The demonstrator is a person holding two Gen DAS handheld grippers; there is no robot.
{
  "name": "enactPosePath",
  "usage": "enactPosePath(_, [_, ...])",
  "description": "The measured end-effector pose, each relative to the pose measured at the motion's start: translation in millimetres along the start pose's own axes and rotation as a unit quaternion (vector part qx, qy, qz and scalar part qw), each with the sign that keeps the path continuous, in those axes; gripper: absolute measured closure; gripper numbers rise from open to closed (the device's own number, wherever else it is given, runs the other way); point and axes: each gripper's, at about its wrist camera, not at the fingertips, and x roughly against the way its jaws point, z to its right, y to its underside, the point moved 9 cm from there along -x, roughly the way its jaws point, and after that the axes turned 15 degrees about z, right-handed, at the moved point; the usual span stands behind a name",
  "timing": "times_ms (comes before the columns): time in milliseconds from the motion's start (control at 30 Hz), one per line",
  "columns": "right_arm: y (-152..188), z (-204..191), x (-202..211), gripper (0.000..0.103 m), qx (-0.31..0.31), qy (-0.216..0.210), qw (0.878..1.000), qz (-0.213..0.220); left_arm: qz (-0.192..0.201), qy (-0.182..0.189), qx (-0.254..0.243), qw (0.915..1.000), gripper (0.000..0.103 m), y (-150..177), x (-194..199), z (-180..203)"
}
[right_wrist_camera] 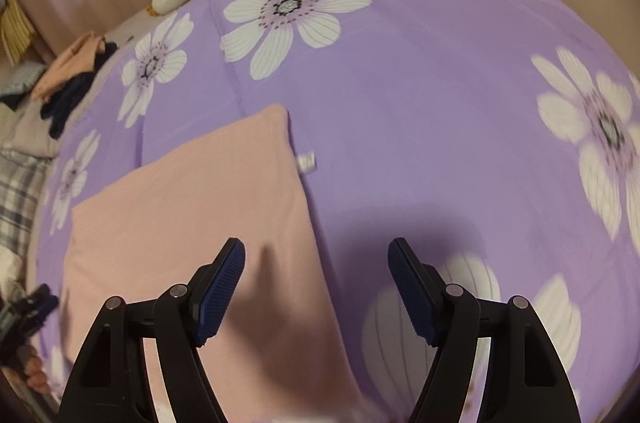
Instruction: Fold small clothes
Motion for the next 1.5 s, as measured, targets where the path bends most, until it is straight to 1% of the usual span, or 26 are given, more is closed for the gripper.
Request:
enactPosePath(133, [27,4,14,0.03,-0.058,-0.041,0.997,-0.025,-0.024,0.019,0.023,0.9993,0.024,15,-3,-1])
enactPosePath(233, [46,12,26,0.03,-0.102,-0.055,0.993,-0.03,-0.037,0.044,0.036,0.9977,0.024,22,-10,5])
enactPosePath(300, [57,10,26,0.03,-0.14,-0.077,0.986,-0.043,-0.042,0.048,0.04,0.9972,0.03,24,-15,6])
enactPosePath(333, [60,5,25,0.03,-0.149,-0.091,0.983,-0.047,-0.043,0.053,0.044,0.9967,0.031,23,-17,8])
enactPosePath(367, [60,3,25,0.03,-0.152,-0.097,0.983,-0.043,-0.044,0.06,0.05,0.996,0.035,23,-19,10])
enactPosePath(400, [59,0,23,0.03,-0.155,-0.099,0.982,-0.038,-0.048,0.065,0.057,0.9951,0.037,23,-22,12])
enactPosePath(467, [54,-9,15,0.031,-0.168,-0.123,0.978,-0.034,-0.05,0.066,0.059,0.9948,0.039,22,-26,13])
enactPosePath(500, [51,-15,8,0.033,-0.182,-0.139,0.973,-0.037,-0.049,0.065,0.058,0.995,0.044,22,-26,14])
enactPosePath(533, [49,-19,0,0.035,-0.195,-0.149,0.969,-0.039,-0.049,0.064,0.055,0.9952,0.047,22,-27,14])
enactPosePath(567, [47,-22,-7,0.035,-0.2,-0.153,0.967,-0.036,-0.049,0.063,0.057,0.9952,0.054,22,-28,13])
enactPosePath(600, [40,-26,-16,0.041,-0.2,-0.147,0.969,-0.022,-0.047,0.062,0.06,0.9951,0.063,22,-29,12])
enactPosePath(633, [40,-27,-18,0.048,-0.195,-0.141,0.971,-0.014,-0.045,0.062,0.064,0.995,0.067,22,-29,11])
enactPosePath(667, [37,-32,-23,0.052,-0.188,-0.136,0.973,-0.008,-0.042,0.063,0.069,0.9947,0.069,22,-29,11])
enactPosePath(700, [35,-37,-27,0.06,-0.184,-0.133,0.974,-0.003,-0.038,0.062,0.07,0.9949,0.074,22,-28,11])
enactPosePath(733, [34,-40,-31,0.07,-0.183,-0.13,0.974,-0.001,-0.033,0.059,0.065,0.9956,0.075,21,-26,13])
enactPosePath(800, [32,-43,-32,0.077,-0.187,-0.127,0.974,-0.002,-0.024,0.055,0.057,0.9966,0.08,20,-22,16])
enactPosePath(833, [30,-43,-28,0.079,-0.184,-0.124,0.975,0.004,-0.021,0.056,0.054,0.9968,0.081,19,-18,19])
enactPosePath(867, [27,-43,-22,0.08,-0.18,-0.127,0.975,0.011,-0.016,0.058,0.053,0.9968,0.082,18,-12,21])
enactPosePath(967, [17,-44,0,0.082,-0.171,-0.139,0.975,0.032,-0.01,0.079,0.053,0.9954,0.082,14,6,32])
enactPosePath(1033, [13,-43,14,0.082,-0.17,-0.144,0.974,0.037,-0.015,0.082,0.056,0.995,0.082,16,17,37])
enactPosePath(1100, [11,-41,28,0.082,-0.16,-0.136,0.977,0.043,-0.023,0.082,0.049,0.9951,0.082,24,29,42])
enactPosePath(1300, [26,-17,63,0.082,-0.147,-0.104,0.983,0.036,-0.061,0.06,0.021,0.9961,0.081,76,59,55])
enactPosePath(1400, [34,-9,69,0.082,-0.135,-0.083,0.987,0.034,-0.068,0.044,-0.002,0.9967,0.081,100,62,58])
enactPosePath(1500, [42,-5,65,0.082,-0.114,-0.061,0.991,0.028,-0.079,0.006,-0.028,0.9965,0.078,119,52,48])
